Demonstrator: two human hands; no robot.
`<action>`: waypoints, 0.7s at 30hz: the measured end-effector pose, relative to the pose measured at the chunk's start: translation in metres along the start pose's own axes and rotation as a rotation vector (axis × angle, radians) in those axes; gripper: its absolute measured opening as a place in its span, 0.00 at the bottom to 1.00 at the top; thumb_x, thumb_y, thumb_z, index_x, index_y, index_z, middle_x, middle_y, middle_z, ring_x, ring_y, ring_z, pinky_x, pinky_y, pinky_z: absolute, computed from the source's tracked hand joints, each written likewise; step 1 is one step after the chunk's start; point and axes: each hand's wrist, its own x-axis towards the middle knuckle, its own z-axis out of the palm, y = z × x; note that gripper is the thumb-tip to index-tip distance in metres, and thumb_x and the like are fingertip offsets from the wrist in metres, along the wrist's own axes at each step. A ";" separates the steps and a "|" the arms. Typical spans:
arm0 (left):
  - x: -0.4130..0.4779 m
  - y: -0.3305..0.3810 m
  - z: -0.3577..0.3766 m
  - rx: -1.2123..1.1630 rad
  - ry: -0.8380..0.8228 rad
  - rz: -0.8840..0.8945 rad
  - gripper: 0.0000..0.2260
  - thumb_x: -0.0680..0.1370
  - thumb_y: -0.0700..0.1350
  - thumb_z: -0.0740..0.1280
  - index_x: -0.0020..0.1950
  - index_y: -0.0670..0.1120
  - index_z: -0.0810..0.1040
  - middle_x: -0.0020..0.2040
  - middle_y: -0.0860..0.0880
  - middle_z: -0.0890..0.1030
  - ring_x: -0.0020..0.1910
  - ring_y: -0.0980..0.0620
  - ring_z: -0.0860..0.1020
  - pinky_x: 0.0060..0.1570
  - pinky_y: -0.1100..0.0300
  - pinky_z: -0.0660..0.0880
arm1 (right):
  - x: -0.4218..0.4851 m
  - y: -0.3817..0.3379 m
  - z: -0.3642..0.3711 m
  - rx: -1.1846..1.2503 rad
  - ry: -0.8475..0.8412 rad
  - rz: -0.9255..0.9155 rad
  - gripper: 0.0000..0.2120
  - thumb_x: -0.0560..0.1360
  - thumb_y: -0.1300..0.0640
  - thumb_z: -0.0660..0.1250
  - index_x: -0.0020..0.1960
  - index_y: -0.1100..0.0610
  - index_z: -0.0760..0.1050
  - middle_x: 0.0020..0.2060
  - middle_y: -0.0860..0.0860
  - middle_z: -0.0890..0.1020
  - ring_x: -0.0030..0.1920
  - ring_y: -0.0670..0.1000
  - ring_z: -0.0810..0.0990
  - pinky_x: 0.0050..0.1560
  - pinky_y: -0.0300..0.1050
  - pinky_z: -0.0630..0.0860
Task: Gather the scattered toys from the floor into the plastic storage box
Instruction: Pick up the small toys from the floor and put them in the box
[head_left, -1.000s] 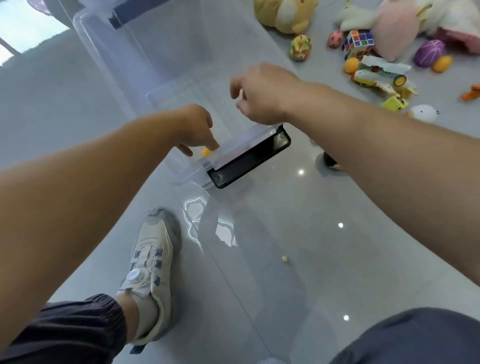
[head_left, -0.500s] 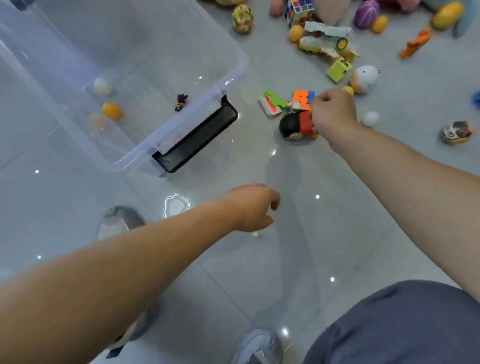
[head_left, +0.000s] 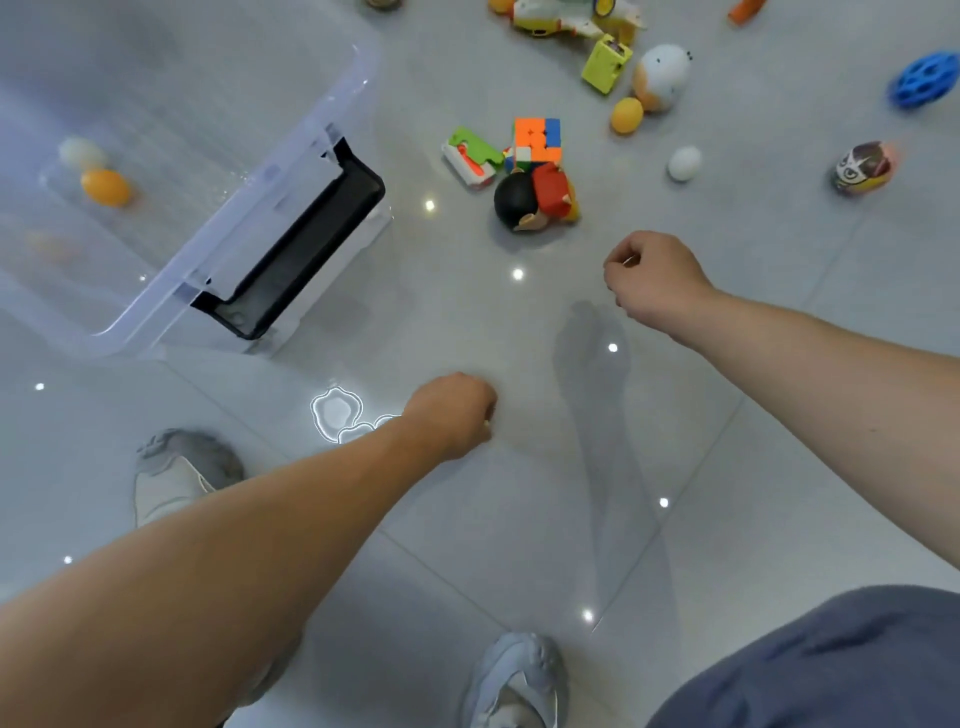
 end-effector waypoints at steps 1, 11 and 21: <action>0.002 0.001 -0.011 -0.027 0.040 -0.026 0.02 0.74 0.45 0.67 0.43 0.49 0.74 0.44 0.48 0.79 0.47 0.43 0.78 0.38 0.59 0.68 | -0.001 -0.001 -0.002 0.009 -0.006 0.000 0.08 0.74 0.56 0.61 0.46 0.55 0.78 0.41 0.53 0.82 0.46 0.59 0.82 0.49 0.55 0.82; 0.023 0.029 -0.182 -0.861 0.307 -0.339 0.06 0.80 0.35 0.60 0.46 0.42 0.75 0.52 0.38 0.82 0.36 0.49 0.81 0.34 0.61 0.80 | 0.013 -0.049 -0.020 0.059 -0.030 -0.123 0.25 0.74 0.53 0.67 0.70 0.52 0.69 0.61 0.57 0.73 0.62 0.60 0.75 0.61 0.49 0.74; 0.130 -0.015 -0.177 0.247 0.446 -0.415 0.43 0.68 0.47 0.74 0.76 0.47 0.52 0.68 0.38 0.61 0.65 0.39 0.65 0.58 0.52 0.69 | 0.096 -0.084 0.025 -0.601 -0.189 -0.475 0.59 0.62 0.41 0.80 0.78 0.37 0.41 0.77 0.47 0.30 0.78 0.65 0.40 0.68 0.66 0.67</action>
